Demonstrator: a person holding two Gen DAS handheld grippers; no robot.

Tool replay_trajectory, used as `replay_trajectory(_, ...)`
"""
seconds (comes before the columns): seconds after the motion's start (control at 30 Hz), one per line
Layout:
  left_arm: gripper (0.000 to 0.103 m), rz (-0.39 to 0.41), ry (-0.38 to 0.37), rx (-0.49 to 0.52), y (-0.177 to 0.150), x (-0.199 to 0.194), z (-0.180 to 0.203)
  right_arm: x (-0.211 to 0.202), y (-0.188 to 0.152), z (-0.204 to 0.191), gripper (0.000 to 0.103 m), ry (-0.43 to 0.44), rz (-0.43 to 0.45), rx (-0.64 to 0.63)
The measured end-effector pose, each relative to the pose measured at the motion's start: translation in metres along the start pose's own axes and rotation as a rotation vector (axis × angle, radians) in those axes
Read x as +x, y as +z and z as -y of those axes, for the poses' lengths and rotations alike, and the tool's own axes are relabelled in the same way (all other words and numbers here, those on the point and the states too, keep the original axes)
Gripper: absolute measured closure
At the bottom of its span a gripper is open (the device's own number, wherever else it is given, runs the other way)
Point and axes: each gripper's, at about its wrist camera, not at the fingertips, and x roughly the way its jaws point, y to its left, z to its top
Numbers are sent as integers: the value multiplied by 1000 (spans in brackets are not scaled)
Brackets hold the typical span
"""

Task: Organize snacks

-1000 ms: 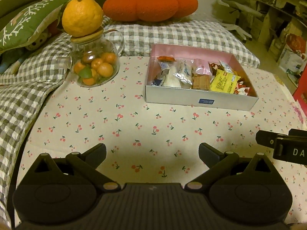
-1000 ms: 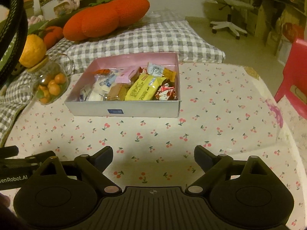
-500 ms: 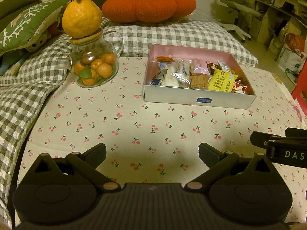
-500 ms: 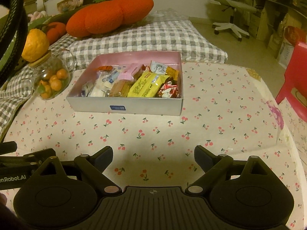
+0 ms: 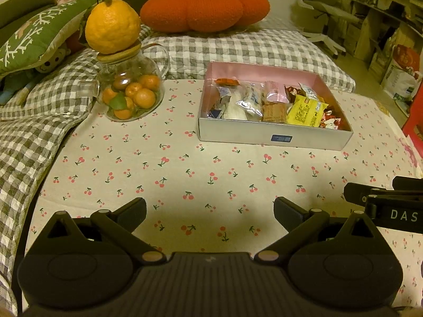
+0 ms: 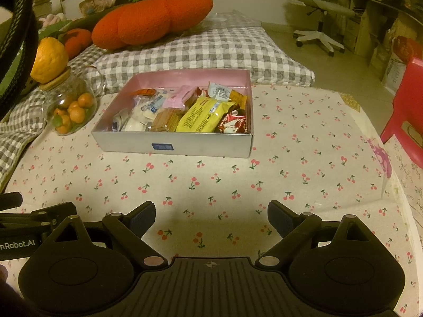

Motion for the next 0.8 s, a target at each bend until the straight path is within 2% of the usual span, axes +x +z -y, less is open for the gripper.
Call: replay_trajectory(0.8, 0, -2, -3, 2, 0, 0, 1, 1, -1, 0, 9, -1, -7, -2)
